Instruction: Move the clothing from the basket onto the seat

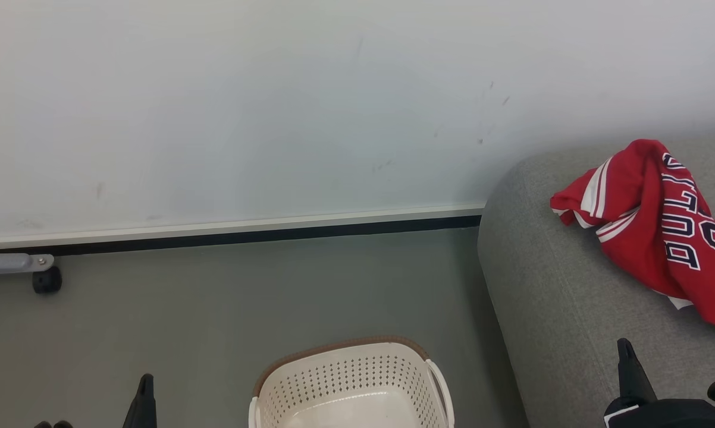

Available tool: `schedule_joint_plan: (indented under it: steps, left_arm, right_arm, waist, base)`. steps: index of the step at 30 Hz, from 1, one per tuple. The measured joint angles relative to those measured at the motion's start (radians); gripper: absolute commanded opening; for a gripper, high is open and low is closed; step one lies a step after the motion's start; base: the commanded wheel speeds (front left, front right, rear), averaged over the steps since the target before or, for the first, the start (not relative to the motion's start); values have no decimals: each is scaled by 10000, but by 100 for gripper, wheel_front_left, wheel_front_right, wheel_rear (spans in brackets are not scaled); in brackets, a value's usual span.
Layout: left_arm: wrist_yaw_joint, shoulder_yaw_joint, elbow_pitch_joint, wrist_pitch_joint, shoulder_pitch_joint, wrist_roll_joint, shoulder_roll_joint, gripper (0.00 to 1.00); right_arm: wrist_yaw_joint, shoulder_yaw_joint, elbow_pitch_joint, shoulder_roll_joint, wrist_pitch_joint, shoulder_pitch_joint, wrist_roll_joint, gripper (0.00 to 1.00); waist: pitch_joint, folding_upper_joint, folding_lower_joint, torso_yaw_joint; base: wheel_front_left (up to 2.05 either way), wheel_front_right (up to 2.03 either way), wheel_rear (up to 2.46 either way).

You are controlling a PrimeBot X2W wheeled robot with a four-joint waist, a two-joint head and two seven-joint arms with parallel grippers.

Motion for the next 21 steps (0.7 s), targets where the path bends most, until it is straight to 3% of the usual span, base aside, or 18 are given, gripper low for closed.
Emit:
schedule_joint_plan:
  steps: [21]
  left_arm:
    - [-523, 485, 368, 725, -561, -2357, -309, 0]
  right_arm:
    - [476, -683, 380, 274, 708, -379, 2686, 0]
  waist:
    - [160, 0, -1, 49]
  base:
    - [0, 0, 0]
